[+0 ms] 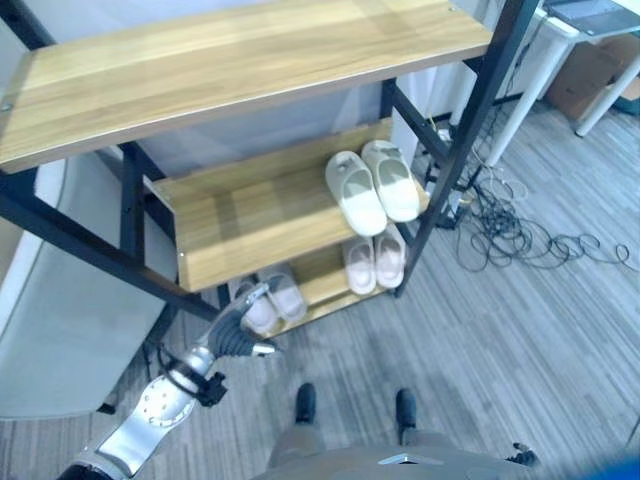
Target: Arrange the slippers neatly on the shoe rack.
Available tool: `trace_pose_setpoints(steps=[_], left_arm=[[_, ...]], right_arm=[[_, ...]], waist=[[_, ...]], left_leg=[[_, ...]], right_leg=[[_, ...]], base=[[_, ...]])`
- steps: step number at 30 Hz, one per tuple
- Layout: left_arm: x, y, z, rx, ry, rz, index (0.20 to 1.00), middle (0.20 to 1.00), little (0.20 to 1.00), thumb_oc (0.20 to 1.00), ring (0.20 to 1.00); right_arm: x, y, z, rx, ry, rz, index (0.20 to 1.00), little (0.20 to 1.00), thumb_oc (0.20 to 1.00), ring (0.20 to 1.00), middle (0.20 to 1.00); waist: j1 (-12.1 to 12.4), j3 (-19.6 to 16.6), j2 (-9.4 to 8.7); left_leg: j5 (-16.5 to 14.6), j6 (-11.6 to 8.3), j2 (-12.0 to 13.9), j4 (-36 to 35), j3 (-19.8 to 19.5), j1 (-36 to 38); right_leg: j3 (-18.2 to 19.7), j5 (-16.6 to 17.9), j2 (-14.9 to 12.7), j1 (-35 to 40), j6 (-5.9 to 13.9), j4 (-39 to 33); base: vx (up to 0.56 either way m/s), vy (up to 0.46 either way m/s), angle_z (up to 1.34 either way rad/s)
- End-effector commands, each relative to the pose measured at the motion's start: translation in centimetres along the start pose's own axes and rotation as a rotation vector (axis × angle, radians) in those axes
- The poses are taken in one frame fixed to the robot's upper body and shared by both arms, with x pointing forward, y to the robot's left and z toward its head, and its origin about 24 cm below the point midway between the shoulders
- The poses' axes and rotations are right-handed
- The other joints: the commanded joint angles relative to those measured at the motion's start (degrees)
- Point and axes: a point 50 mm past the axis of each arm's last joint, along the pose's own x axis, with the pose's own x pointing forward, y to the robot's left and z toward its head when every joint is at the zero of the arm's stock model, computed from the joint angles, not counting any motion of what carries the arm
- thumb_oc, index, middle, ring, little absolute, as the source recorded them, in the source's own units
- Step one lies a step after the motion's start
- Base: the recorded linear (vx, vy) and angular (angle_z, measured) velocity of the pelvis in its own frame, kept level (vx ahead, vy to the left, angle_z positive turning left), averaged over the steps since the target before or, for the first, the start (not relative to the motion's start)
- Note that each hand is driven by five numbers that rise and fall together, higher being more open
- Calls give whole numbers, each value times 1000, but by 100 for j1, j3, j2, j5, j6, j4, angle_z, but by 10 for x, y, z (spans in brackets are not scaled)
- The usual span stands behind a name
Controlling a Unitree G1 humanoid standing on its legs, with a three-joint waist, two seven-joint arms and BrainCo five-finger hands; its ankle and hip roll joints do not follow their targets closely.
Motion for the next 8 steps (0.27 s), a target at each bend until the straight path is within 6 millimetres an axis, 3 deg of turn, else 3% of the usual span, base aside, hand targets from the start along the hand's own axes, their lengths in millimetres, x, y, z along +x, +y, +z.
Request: trace_pose_setpoints(steps=[1,4,5,8], left_arm=[[7,-4,-11,26,66,-80,1000,1000,1000,1000,1000],[7,-4,-11,26,66,-80,1000,1000,1000,1000,1000],[-27,-36,-98,164,529,-123,1000,1000,1000,1000,1000],[-52,-51,-138,237,826,-85,1000,1000,1000,1000,1000]], right_arm=[[4,-14,10,58,-18,-29,1000,1000,1000,1000,1000],[4,-14,10,58,-18,-29,1000,1000,1000,1000,1000],[3,-8,7,42,-11,12,1000,1000,1000,1000,1000],[3,-9,6,35,-9,21,1000,1000,1000,1000,1000]], waist=[[47,218,150],[47,219,150],[38,87,81],[-3,-3,45]], left_leg=[[-262,165,-29,80,196,17],[-262,165,-28,80,196,18],[-313,177,-69,80,163,159],[-298,183,-92,80,136,180]], right_leg=[[-255,-485,-244,-27,453,369],[-255,-484,-244,-25,453,368],[-308,-514,-253,154,449,322],[-353,-501,-252,199,421,296]], base=[[8,6,5],[14,13,9],[39,46,8],[16,33,-9]])
